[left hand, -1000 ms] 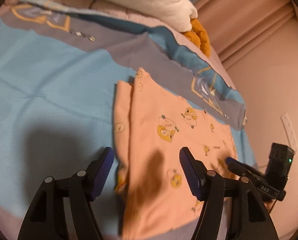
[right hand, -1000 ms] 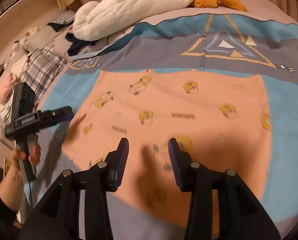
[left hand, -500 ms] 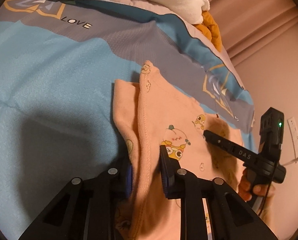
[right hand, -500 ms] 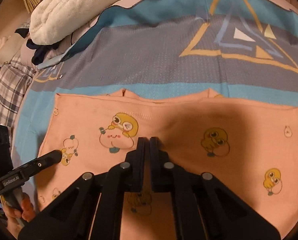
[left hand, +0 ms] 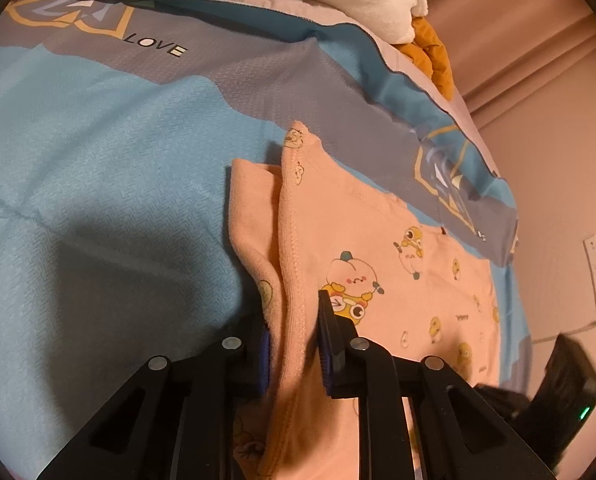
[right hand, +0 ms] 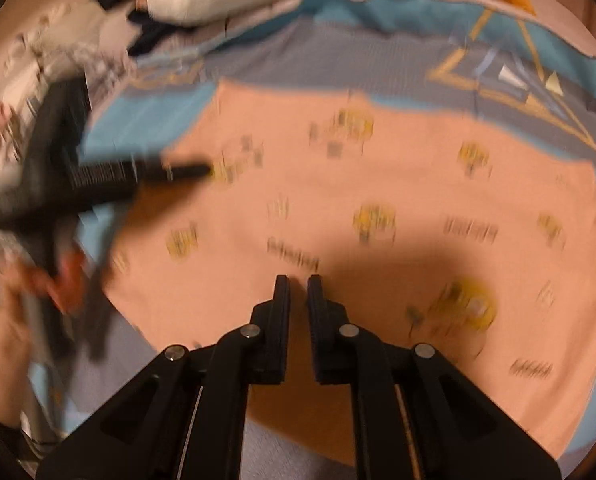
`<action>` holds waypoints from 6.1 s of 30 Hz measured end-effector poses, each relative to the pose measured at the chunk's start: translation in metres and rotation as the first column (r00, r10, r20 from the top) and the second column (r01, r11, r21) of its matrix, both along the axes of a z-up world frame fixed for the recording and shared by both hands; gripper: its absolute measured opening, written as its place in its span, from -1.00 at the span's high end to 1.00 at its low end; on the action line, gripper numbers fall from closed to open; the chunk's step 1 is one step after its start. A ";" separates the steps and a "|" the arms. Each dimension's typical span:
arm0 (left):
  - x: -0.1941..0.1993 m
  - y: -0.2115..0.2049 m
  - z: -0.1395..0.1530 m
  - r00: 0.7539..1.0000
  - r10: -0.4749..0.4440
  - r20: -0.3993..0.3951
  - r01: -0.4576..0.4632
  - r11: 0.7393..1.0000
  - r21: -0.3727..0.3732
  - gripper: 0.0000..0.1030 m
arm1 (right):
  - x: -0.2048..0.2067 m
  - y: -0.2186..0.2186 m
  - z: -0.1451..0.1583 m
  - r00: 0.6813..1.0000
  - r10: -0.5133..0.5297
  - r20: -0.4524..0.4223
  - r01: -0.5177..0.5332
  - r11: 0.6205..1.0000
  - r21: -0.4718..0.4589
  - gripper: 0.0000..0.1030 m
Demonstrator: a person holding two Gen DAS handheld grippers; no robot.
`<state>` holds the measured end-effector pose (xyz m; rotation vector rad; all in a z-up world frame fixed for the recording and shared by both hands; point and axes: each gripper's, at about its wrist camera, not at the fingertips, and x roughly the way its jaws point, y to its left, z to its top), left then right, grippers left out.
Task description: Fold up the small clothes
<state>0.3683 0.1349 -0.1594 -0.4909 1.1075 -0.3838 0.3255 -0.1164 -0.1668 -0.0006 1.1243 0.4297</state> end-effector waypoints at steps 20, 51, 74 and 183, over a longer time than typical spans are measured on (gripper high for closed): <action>-0.025 -0.144 0.088 0.961 -0.258 0.099 0.222 0.934 0.279 0.77 | 0.032 -0.117 -0.011 0.919 -0.270 -0.288 0.394 0.561 0.728 -0.37; -0.065 -0.063 0.038 0.981 -0.193 -0.003 0.192 0.978 0.077 0.69 | 0.050 -0.112 -0.017 0.903 -0.351 -0.248 0.430 0.747 0.508 0.86; -0.056 -0.179 0.049 0.914 -0.397 0.086 0.383 0.913 0.139 0.69 | 0.040 -0.223 0.023 0.862 -0.501 -0.075 0.502 0.823 0.265 0.54; -0.194 -0.170 0.073 0.930 -0.327 0.168 0.299 0.938 0.174 0.61 | -0.148 -0.158 0.057 0.960 -0.281 -0.015 0.252 0.833 0.493 0.51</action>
